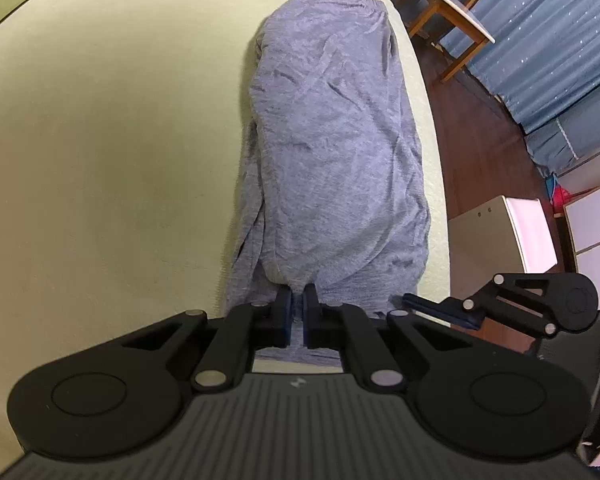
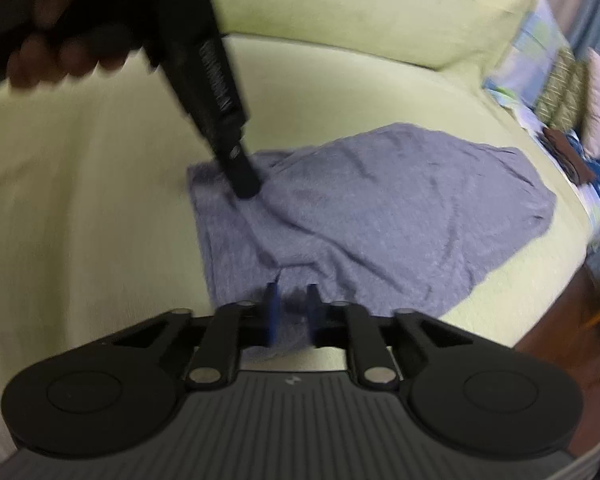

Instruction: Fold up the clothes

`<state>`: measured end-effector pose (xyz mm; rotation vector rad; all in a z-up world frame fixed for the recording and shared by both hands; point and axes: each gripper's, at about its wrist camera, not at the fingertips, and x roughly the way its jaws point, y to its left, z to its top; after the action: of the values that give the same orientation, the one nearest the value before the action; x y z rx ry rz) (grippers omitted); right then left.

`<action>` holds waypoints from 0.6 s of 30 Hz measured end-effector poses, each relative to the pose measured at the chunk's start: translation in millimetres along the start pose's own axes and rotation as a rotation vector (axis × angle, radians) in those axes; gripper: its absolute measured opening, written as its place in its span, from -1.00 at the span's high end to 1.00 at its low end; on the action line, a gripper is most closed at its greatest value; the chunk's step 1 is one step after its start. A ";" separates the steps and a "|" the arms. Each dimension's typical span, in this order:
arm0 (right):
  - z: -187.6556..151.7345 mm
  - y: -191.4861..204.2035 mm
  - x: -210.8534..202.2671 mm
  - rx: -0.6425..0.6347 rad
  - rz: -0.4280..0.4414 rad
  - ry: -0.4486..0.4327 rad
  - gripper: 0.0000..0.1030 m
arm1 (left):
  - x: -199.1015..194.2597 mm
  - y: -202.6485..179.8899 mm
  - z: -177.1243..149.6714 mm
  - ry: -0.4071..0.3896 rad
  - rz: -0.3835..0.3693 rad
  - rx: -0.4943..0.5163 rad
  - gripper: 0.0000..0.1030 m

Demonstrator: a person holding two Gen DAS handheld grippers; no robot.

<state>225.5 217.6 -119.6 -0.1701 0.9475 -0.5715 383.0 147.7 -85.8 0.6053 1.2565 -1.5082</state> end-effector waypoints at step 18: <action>4.7 -4.2 6.7 -0.079 0.059 -0.023 1.00 | 8.2 4.6 6.4 0.047 0.003 0.039 0.97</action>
<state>230.7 210.1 -120.1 -0.2184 0.9502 -0.4769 385.9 139.0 -92.6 0.6708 1.2643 -1.5270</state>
